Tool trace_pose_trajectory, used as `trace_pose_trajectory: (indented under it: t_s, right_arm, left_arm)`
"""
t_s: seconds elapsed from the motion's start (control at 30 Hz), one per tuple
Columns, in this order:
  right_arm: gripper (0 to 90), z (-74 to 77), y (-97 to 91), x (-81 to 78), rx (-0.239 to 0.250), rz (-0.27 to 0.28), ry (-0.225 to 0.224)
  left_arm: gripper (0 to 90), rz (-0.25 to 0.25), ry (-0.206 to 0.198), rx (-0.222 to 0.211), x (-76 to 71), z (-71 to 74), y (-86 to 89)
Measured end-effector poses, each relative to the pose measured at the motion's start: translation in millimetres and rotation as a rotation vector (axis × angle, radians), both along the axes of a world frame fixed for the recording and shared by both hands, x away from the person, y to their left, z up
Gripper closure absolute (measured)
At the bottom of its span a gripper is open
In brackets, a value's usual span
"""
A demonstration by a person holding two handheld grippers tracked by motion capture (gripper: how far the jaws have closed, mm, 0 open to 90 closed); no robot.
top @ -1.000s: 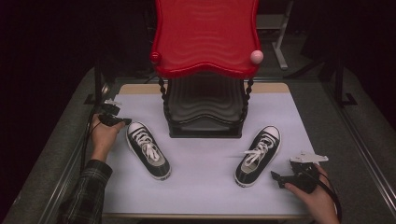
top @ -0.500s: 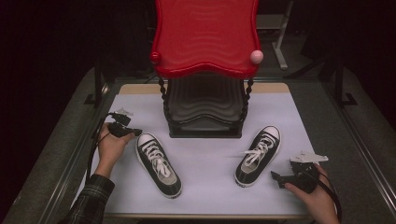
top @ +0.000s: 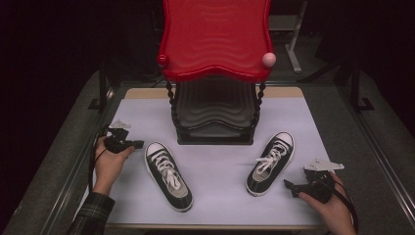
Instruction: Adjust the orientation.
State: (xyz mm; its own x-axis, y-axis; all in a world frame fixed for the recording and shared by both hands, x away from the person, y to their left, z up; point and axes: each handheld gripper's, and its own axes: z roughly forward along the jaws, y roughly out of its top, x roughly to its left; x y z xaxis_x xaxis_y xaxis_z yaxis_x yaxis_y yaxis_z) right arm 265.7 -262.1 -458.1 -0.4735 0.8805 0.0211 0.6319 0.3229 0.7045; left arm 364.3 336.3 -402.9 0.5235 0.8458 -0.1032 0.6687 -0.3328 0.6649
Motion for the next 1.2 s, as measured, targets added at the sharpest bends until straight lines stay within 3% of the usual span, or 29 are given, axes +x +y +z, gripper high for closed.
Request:
trace_pose_trajectory:
  t_s: [0.17,0.23,0.47,0.57,0.67,0.9,0.97,1.03,1.1,1.2]
  right_arm:
    - [10.3,0.0,0.1,0.0,-0.001,0.000,0.000]
    - [10.3,0.1,0.1,0.0,-0.001,0.000,0.001]
    - [10.2,0.2,0.1,0.2,-0.001,-0.001,0.003]
    - [10.3,0.0,0.0,0.0,-0.001,0.000,0.001]
    - [10.3,0.0,0.0,0.0,0.000,0.000,0.000]
    - [10.3,0.1,0.1,0.2,-0.002,0.000,0.002]
    - [10.2,0.1,0.1,0.2,-0.002,0.000,0.002]
    - [10.3,0.1,0.1,0.1,-0.001,0.000,0.002]
    - [10.2,0.1,0.1,0.2,-0.002,0.001,0.002]
    - [10.2,0.2,0.1,0.2,-0.001,0.000,0.003]
  left_arm:
    - [89.9,-0.026,0.052,0.001,-36.0,-12.8,4.4]
    - [89.9,-0.030,0.054,0.023,-39.9,-17.9,4.4]
    - [89.9,-0.050,0.051,-0.002,-24.5,-27.1,-5.0]
    - [90.0,-0.086,0.032,0.046,-20.8,-24.7,-9.7]
    - [90.0,-0.112,0.024,0.053,-18.2,-24.6,-13.8]
    - [90.0,-0.192,-0.007,0.089,-12.4,-22.6,-43.0]
    - [90.0,-0.208,-0.006,0.068,-12.1,-23.3,-50.6]
    - [90.0,-0.207,-0.015,0.090,-11.9,-22.4,-56.1]
    - [90.0,-0.220,-0.013,0.069,-9.4,-21.5,-61.5]
    - [90.0,-0.245,-0.021,0.074,-6.9,-20.6,-74.4]
